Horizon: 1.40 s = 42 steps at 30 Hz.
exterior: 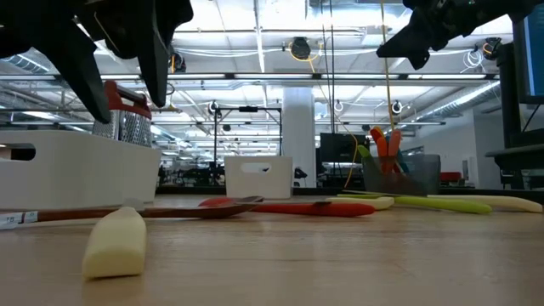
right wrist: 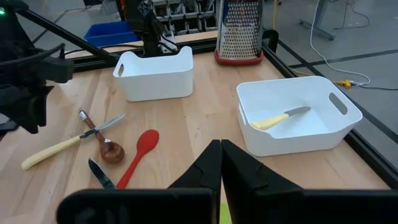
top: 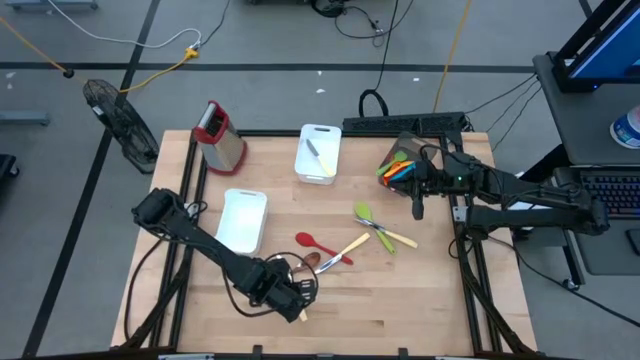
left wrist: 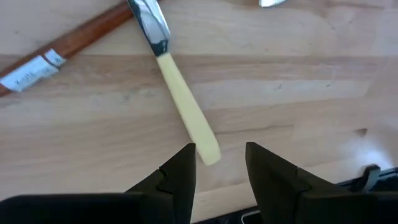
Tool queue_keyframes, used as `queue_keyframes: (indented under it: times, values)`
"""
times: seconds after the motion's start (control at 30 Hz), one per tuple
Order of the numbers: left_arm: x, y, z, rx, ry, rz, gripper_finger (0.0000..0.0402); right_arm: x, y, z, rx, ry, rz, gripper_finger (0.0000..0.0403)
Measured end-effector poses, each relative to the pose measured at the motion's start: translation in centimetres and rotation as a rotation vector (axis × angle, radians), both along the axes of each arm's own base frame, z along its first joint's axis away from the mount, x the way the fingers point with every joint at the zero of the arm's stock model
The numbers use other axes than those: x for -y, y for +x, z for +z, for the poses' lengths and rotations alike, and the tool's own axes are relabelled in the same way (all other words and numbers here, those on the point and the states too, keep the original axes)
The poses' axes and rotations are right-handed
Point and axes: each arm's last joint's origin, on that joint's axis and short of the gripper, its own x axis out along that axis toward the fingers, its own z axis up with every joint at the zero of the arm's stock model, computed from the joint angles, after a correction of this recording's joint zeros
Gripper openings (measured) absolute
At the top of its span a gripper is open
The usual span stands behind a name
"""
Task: Pick & Place Kitchen Items
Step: Put the yellow table knife into the top white bin
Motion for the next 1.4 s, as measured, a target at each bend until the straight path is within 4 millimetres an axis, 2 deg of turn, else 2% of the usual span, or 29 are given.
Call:
queue_keyframes:
  times: [0.37,0.6,0.97,1.23,1.4]
  values:
    - [-0.5,-0.6,-0.3,-0.078,0.035,0.055,0.0145,0.0,0.0,0.0,0.000,0.000,0.000,0.0003]
    - [-1.0,-0.2,-0.7,-0.085,0.038,0.071,0.0145,0.0,0.0,0.0,0.001,0.000,0.000,0.0003]
    - [-0.7,1.2,-5.2,-0.210,-0.008,0.083,0.0145,0.0,0.0,0.0,0.001,0.000,0.000,0.0003]
    - [-0.1,3.0,-7.5,-0.144,-0.076,0.049,0.0145,0.0,0.0,0.0,0.002,-0.001,-0.002,0.0003]
    - [-0.3,3.3,-8.2,-0.150,-0.081,0.041,0.0145,0.0,0.0,0.0,0.002,-0.001,-0.002,0.0003]
